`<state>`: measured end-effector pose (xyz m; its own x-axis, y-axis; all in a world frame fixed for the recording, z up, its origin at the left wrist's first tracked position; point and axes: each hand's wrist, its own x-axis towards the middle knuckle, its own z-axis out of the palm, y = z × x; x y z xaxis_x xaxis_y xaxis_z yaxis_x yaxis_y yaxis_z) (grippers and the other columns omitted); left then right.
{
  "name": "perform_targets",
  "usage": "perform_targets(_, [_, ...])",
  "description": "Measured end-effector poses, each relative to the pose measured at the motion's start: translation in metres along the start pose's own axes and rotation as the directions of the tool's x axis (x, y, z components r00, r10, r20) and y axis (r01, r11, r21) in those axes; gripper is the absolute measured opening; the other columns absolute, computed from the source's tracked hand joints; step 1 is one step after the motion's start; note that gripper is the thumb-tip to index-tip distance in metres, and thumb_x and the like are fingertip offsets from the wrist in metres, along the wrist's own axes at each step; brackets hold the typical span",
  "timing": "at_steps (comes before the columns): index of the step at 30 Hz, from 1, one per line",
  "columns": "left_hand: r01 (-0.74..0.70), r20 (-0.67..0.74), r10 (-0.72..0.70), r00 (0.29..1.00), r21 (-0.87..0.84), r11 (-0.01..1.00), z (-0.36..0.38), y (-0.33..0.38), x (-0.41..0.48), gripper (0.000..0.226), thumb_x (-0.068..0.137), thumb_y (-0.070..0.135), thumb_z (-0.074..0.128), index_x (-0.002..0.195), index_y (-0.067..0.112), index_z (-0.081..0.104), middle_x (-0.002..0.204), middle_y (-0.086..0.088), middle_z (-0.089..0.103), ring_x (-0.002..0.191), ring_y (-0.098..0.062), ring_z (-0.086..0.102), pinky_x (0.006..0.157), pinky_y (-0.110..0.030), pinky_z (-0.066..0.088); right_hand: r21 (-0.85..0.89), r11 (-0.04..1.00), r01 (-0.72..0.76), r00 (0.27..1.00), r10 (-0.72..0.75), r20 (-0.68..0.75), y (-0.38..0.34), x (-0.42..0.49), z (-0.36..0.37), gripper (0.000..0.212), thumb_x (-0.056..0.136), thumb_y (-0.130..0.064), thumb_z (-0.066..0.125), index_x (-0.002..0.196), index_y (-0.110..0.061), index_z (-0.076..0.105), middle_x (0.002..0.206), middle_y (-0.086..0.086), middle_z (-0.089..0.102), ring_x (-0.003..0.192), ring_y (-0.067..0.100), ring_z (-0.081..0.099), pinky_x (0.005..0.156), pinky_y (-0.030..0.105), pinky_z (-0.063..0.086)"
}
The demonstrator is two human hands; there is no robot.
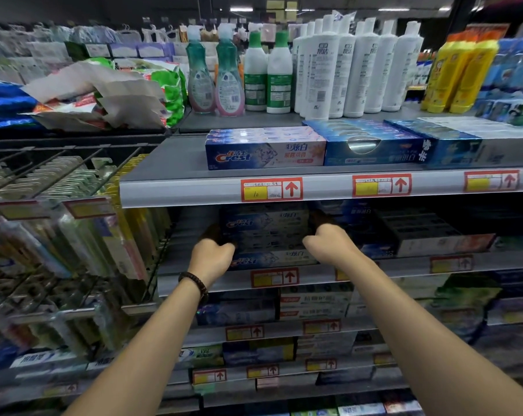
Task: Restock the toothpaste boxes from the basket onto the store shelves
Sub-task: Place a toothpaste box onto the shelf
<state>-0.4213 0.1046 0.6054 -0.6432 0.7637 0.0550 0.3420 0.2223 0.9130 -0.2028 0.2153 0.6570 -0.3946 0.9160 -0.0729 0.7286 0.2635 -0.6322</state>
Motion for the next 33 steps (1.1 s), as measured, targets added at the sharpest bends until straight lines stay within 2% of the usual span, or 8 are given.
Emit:
perform_targets(7, [0.002, -0.002, -0.002, 1.0, -0.02, 1.0, 0.001, 0.002, -0.001, 0.042, 0.092, 0.009, 0.064, 0.131, 0.025, 0.065, 0.112, 0.003, 0.071, 0.101, -0.022, 0.065, 0.086, -0.029, 0.049, -0.009, 1.0, -0.016, 1.0, 0.017, 0.021, 0.001, 0.0, 0.0, 0.021, 0.097, -0.022, 0.057, 0.107, -0.006, 0.065, 0.103, 0.015, 0.068, 0.091, 0.029, 0.064, 0.084, 0.041, 0.058])
perform_targets(10, [0.015, -0.005, -0.016, 1.0, -0.034, 0.999, 0.001, 0.0, 0.001, 0.037, 0.092, 0.01, 0.065, 0.126, 0.025, 0.066, 0.113, 0.003, 0.071, 0.103, -0.022, 0.065, 0.087, -0.03, 0.05, 0.037, 0.999, -0.029, 0.999, 0.028, 0.022, 0.003, 0.002, 0.001, 0.023, 0.096, -0.024, 0.062, 0.104, -0.004, 0.069, 0.098, 0.016, 0.071, 0.088, 0.03, 0.067, 0.074, 0.038, 0.056])
perform_targets(13, [0.036, 0.002, -0.036, 0.999, -0.034, 0.999, 0.001, -0.001, 0.002, 0.025, 0.093, 0.013, 0.069, 0.113, 0.029, 0.063, 0.111, 0.001, 0.07, 0.102, -0.023, 0.064, 0.091, -0.033, 0.052, 0.088, 0.995, -0.055, 0.998, 0.052, 0.033, 0.006, 0.003, 0.001, 0.025, 0.096, -0.03, 0.067, 0.082, -0.01, 0.067, 0.078, 0.007, 0.065, 0.071, 0.023, 0.062, 0.06, 0.032, 0.046])
perform_targets(16, [0.011, 0.014, -0.011, 1.0, -0.035, 0.999, 0.001, -0.003, 0.003, 0.032, 0.093, 0.015, 0.071, 0.119, 0.032, 0.06, 0.11, 0.005, 0.068, 0.101, -0.02, 0.063, 0.092, -0.031, 0.051, 0.057, 0.997, -0.051, 0.998, 0.048, 0.041, 0.008, 0.002, -0.001, 0.031, 0.097, -0.031, 0.066, 0.072, -0.012, 0.062, 0.07, 0.004, 0.058, 0.066, 0.021, 0.056, 0.057, 0.029, 0.04])
perform_targets(20, [0.031, -0.008, -0.032, 0.999, -0.03, 0.999, 0.001, -0.003, 0.003, 0.019, 0.093, 0.016, 0.071, 0.108, 0.026, 0.066, 0.104, 0.003, 0.071, 0.095, -0.02, 0.065, 0.087, -0.033, 0.053, 0.041, 0.998, -0.048, 0.998, 0.046, 0.039, 0.009, 0.001, 0.0, 0.03, 0.098, -0.031, 0.065, 0.075, -0.012, 0.063, 0.072, 0.004, 0.059, 0.067, 0.021, 0.057, 0.057, 0.029, 0.041])
perform_targets(26, [0.029, -0.008, -0.03, 1.0, -0.116, 0.993, 0.003, -0.003, 0.003, 0.039, 0.089, 0.015, 0.075, 0.126, 0.027, 0.067, 0.108, 0.006, 0.072, 0.099, -0.018, 0.067, 0.09, -0.034, 0.055, 0.047, 0.998, -0.043, 0.999, 0.042, 0.022, 0.011, 0.0, 0.002, 0.026, 0.098, -0.027, 0.065, 0.079, -0.009, 0.063, 0.076, 0.006, 0.058, 0.069, 0.021, 0.056, 0.058, 0.03, 0.042])
perform_targets(30, [0.013, -0.014, -0.016, 1.0, -0.153, 0.988, 0.007, -0.005, 0.002, 0.042, 0.09, 0.013, 0.075, 0.127, 0.03, 0.066, 0.103, 0.016, 0.069, 0.094, -0.006, 0.064, 0.086, -0.028, 0.051, 0.053, 0.998, -0.041, 0.999, 0.04, 0.012, 0.012, 0.0, 0.002, 0.022, 0.099, -0.026, 0.065, 0.084, -0.01, 0.065, 0.082, 0.008, 0.062, 0.073, 0.021, 0.06, 0.058, 0.03, 0.045])
perform_targets(33, [0.014, -0.012, -0.016, 1.0, -0.168, 0.986, 0.007, -0.007, 0.003, 0.043, 0.089, 0.013, 0.076, 0.129, 0.028, 0.067, 0.108, 0.013, 0.072, 0.101, -0.014, 0.067, 0.092, -0.034, 0.056, 0.068, 0.997, -0.042, 0.999, 0.041, 0.007, 0.012, 0.0, 0.002, 0.021, 0.099, -0.025, 0.065, 0.084, -0.011, 0.064, 0.082, 0.008, 0.063, 0.073, 0.021, 0.06, 0.057, 0.029, 0.042])
